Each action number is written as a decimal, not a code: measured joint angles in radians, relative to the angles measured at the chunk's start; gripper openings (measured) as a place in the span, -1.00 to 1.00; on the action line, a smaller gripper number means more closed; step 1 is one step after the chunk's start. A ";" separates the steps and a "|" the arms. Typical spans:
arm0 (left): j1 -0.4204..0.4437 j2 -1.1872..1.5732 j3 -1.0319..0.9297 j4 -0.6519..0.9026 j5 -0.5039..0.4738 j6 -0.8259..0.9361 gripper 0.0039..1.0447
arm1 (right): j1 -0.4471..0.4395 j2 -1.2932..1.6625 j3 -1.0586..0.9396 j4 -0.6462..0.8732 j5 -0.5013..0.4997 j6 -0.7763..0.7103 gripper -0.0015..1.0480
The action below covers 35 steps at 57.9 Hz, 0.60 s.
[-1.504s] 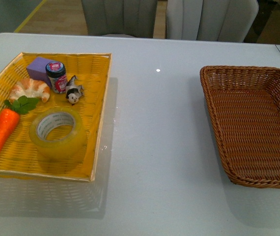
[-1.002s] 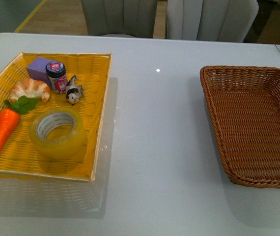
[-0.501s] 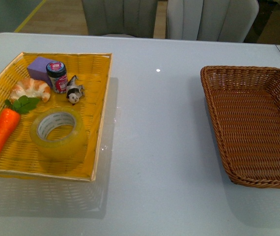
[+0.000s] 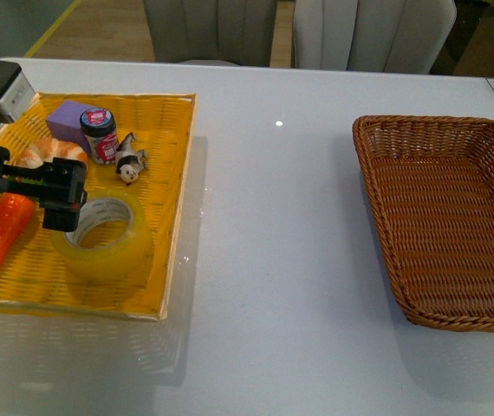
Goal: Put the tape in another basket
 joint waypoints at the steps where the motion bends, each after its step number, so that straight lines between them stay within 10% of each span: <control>1: 0.000 0.010 0.006 0.000 -0.001 -0.004 0.83 | 0.000 0.000 0.000 0.000 0.000 0.000 0.83; 35: 0.015 0.276 0.206 -0.062 -0.072 -0.109 0.83 | 0.000 0.000 0.000 0.000 0.000 0.000 0.83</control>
